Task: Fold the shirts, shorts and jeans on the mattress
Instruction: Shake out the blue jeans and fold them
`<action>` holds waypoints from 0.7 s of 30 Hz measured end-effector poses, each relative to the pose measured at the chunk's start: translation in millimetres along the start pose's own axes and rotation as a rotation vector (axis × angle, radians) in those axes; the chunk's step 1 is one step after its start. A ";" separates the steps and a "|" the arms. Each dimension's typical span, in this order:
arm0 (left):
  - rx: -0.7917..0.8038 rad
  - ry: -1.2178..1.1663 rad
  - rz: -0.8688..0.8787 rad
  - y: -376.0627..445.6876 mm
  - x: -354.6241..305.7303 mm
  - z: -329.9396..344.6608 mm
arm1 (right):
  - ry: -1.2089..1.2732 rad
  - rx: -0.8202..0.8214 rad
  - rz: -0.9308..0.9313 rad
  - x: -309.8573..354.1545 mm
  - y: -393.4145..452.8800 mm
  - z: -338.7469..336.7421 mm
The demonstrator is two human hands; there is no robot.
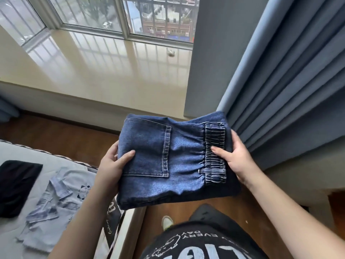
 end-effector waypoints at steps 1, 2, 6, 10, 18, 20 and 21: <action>-0.014 -0.007 0.004 8.9 -2.6 -3.8 | 0.000 0.011 0.000 2.6 13.1 3.1; -0.028 -0.014 0.005 18.1 -4.6 -7.7 | 0.002 0.022 0.000 5.4 26.4 6.8; -0.084 -0.035 0.003 56.6 -15.7 -23.2 | -0.018 0.081 -0.014 15.3 83.9 24.9; -0.159 -0.059 0.019 90.9 -32.5 -39.0 | -0.048 0.156 0.004 23.9 150.4 46.5; -0.372 -0.131 0.034 125.9 -53.4 -80.4 | -0.138 0.388 0.067 48.7 267.4 101.0; -0.442 -0.162 0.028 126.7 -52.4 -93.4 | -0.170 0.445 0.064 53.6 286.9 122.2; -0.476 -0.181 0.028 127.0 -51.9 -100.6 | -0.179 0.471 0.064 55.3 295.7 133.8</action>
Point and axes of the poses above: each hand's wrist, its own y-axis towards the middle knuckle, its own z-axis out of the palm, x = y × z, the point moved 3 cm from there along y, towards the middle knuckle, and after that the axes turned 7 degrees about x, right-handed, at the moved point
